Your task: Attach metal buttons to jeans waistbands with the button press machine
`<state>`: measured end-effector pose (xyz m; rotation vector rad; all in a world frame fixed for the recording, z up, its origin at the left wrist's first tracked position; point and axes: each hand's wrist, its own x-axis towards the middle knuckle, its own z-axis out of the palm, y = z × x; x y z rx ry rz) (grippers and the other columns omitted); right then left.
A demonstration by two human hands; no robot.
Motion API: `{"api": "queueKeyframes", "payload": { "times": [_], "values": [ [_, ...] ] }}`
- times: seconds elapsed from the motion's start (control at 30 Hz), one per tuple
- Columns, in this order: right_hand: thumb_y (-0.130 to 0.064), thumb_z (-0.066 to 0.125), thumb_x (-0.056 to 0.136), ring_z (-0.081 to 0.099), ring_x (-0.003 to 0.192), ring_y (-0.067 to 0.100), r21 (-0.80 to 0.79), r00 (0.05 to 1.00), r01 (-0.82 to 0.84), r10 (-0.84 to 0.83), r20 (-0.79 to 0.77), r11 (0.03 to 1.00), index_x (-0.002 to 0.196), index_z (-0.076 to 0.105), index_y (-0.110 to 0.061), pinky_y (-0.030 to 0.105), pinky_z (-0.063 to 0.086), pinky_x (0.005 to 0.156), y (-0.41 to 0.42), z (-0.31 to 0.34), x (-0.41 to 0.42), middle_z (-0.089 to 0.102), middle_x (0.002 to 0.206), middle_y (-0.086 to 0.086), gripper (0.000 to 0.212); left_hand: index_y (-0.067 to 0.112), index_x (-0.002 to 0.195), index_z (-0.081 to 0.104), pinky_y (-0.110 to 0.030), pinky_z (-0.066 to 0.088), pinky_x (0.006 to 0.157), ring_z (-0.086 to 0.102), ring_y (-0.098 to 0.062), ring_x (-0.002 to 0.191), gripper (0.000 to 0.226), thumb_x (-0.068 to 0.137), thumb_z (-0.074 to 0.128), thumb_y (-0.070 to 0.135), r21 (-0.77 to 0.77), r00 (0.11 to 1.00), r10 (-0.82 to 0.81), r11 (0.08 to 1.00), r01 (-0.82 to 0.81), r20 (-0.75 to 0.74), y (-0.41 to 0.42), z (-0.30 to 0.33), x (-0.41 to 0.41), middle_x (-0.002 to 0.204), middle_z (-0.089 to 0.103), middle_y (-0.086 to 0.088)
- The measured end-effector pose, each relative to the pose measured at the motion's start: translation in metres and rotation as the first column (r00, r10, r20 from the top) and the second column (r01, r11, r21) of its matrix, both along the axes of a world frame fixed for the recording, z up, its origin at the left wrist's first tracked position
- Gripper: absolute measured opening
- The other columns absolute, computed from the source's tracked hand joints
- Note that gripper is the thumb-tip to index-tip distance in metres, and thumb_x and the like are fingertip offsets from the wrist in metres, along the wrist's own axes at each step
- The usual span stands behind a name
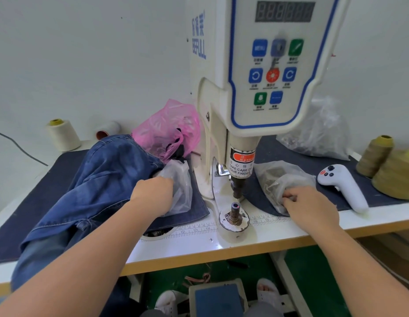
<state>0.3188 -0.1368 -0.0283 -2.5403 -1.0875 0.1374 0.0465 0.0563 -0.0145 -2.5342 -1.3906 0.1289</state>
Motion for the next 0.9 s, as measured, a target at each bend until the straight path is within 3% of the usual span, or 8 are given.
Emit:
{"api": "queueKeyframes", "payload": {
  "times": [0.1, 0.3, 0.43, 0.57, 0.67, 0.73, 0.8, 0.9],
  "values": [
    [-0.037, 0.056, 0.096, 0.053, 0.079, 0.010, 0.003, 0.997, 0.012, -0.011, -0.078, 1.000, 0.097, 0.068, -0.046, 0.028, 0.035, 0.058, 0.001, 0.001, 0.003, 0.066, 0.091, -0.015, 0.015, 0.019, 0.119, 0.055, -0.033, 0.038, 0.069, 0.066, -0.024, 0.094, 0.026, 0.095, 0.047, 0.012, 0.040, 1.000, 0.004, 0.999, -0.003, -0.030, -0.001, -0.001, 0.001, 0.110, 0.065, 0.000],
    [-0.038, 0.056, 0.095, 0.055, 0.081, 0.012, 0.154, 0.986, 0.060, -0.035, -0.160, 0.986, 0.083, 0.065, -0.038, 0.037, 0.046, 0.075, -0.002, -0.005, 0.009, 0.062, 0.083, -0.016, 0.015, 0.008, 0.118, 0.052, -0.038, 0.051, 0.074, 0.064, -0.030, 0.095, 0.022, 0.103, 0.039, 0.017, 0.004, 0.962, 0.050, 0.999, -0.053, 0.267, -0.003, 0.006, -0.004, 0.114, 0.061, -0.009],
    [-0.038, 0.055, 0.097, 0.054, 0.080, 0.012, 0.184, 0.989, 0.063, -0.037, -0.145, 0.981, 0.084, 0.063, -0.037, 0.036, 0.043, 0.073, -0.004, -0.008, 0.009, 0.061, 0.082, -0.015, 0.015, 0.008, 0.128, 0.051, -0.039, 0.051, 0.084, 0.060, -0.030, 0.105, 0.031, 0.105, 0.032, 0.018, 0.001, 0.984, -0.009, 1.000, 0.009, 0.180, 0.002, 0.004, -0.004, 0.121, 0.056, -0.011],
    [-0.037, 0.052, 0.100, 0.053, 0.074, 0.009, 0.189, 0.992, 0.073, -0.052, -0.116, 0.979, 0.082, 0.062, -0.029, 0.032, 0.037, 0.062, -0.003, -0.011, 0.009, 0.061, 0.079, -0.009, 0.022, 0.009, 0.140, 0.044, -0.036, 0.048, 0.080, 0.060, -0.029, 0.103, 0.039, 0.103, 0.033, 0.010, -0.035, 0.995, -0.101, 0.994, 0.102, 0.016, 0.007, 0.004, -0.008, 0.125, 0.051, -0.011],
    [-0.037, 0.048, 0.102, 0.050, 0.072, 0.007, 0.211, 0.992, 0.087, -0.066, -0.105, 0.974, 0.079, 0.055, -0.030, 0.029, 0.032, 0.056, -0.003, -0.012, 0.009, 0.060, 0.079, -0.007, 0.025, 0.012, 0.113, 0.059, -0.036, 0.046, 0.078, 0.061, -0.029, 0.096, 0.029, 0.105, 0.037, 0.029, -0.162, 0.974, -0.012, 0.986, 0.050, 0.224, 0.013, 0.006, -0.010, 0.088, 0.054, 0.003],
    [-0.037, 0.048, 0.102, 0.049, 0.071, 0.006, 0.223, 0.992, 0.096, -0.076, -0.097, 0.970, 0.078, 0.052, -0.030, 0.029, 0.031, 0.055, -0.002, -0.012, 0.008, 0.059, 0.078, -0.008, 0.026, 0.015, 0.091, 0.056, -0.036, 0.046, 0.077, 0.058, -0.026, 0.086, 0.030, 0.103, 0.040, 0.038, -0.267, 0.923, 0.088, 0.963, 0.017, 0.376, 0.017, 0.007, -0.009, 0.073, 0.047, 0.006],
    [-0.037, 0.048, 0.102, 0.049, 0.071, 0.006, 0.225, 0.993, 0.100, -0.081, -0.089, 0.969, 0.078, 0.053, -0.029, 0.028, 0.030, 0.054, -0.002, -0.013, 0.008, 0.059, 0.077, -0.008, 0.026, 0.016, 0.087, 0.053, -0.033, 0.042, 0.074, 0.055, -0.022, 0.082, 0.027, 0.103, 0.041, 0.035, -0.313, 0.913, 0.110, 0.950, 0.020, 0.392, 0.018, 0.009, -0.008, 0.078, 0.053, 0.003],
    [-0.037, 0.048, 0.102, 0.049, 0.071, 0.006, 0.211, 0.994, 0.098, -0.085, -0.067, 0.973, 0.082, 0.056, -0.028, 0.027, 0.028, 0.054, -0.003, -0.015, 0.008, 0.059, 0.078, -0.008, 0.023, 0.024, 0.099, 0.059, -0.029, 0.041, 0.069, 0.059, -0.017, 0.084, 0.016, 0.102, 0.044, 0.024, -0.355, 0.897, 0.081, 0.931, 0.088, 0.435, 0.018, 0.013, -0.012, 0.096, 0.063, 0.002]
  ]
}}
